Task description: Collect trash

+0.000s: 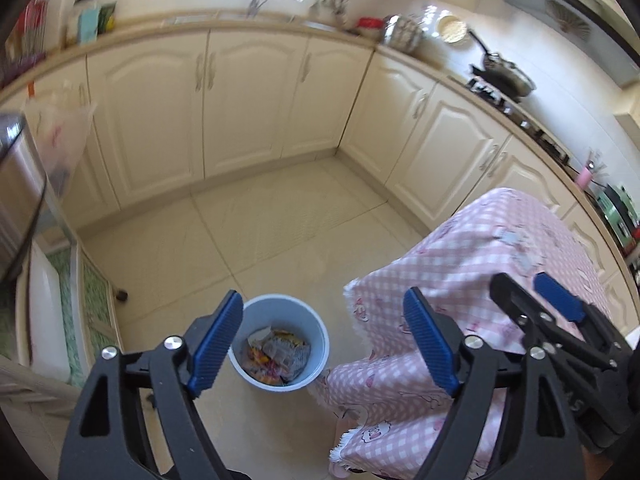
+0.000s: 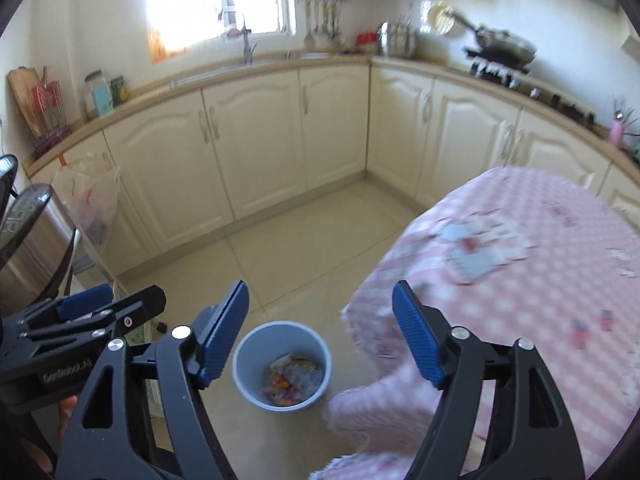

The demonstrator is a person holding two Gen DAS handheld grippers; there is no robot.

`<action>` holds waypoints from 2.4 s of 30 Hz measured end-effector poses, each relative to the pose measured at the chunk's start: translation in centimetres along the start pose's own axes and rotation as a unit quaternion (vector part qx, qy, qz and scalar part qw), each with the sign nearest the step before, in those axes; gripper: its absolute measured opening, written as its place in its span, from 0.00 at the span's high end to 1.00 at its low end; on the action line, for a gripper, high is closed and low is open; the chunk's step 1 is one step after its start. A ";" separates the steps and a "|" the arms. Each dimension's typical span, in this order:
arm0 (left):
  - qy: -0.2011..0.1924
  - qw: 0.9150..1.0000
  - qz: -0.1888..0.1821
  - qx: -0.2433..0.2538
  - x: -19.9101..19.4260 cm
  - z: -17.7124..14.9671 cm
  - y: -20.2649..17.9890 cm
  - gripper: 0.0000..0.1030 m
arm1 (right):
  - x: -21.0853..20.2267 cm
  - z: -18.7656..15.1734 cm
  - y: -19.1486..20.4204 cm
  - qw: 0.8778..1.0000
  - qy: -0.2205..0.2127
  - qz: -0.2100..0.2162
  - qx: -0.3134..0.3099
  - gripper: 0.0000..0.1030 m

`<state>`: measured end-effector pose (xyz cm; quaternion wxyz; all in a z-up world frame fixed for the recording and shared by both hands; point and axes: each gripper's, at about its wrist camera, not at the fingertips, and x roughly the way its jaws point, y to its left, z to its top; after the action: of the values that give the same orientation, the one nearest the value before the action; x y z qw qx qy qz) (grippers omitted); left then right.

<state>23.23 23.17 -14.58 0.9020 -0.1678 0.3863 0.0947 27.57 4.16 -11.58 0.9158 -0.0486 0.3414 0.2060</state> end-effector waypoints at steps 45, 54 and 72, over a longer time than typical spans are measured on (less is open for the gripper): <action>-0.270 0.944 -0.077 0.171 -31.0 -12.8 -17.0 0.05 | -33.5 -11.5 -7.3 0.948 -0.267 -0.165 0.046 0.07; -0.282 0.937 -0.080 0.188 -31.7 -13.4 -17.9 0.05 | -34.7 -12.6 -8.1 0.943 -0.278 -0.174 0.053 0.07; -0.288 0.938 -0.071 0.179 -31.5 -13.5 -17.1 0.05 | -34.5 -12.8 -7.6 0.944 -0.278 -0.169 0.048 0.07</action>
<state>-2.15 1.00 3.56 0.9941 0.0037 0.1080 0.0040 -0.60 -17.59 0.50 0.9969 -0.0022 0.0695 0.0365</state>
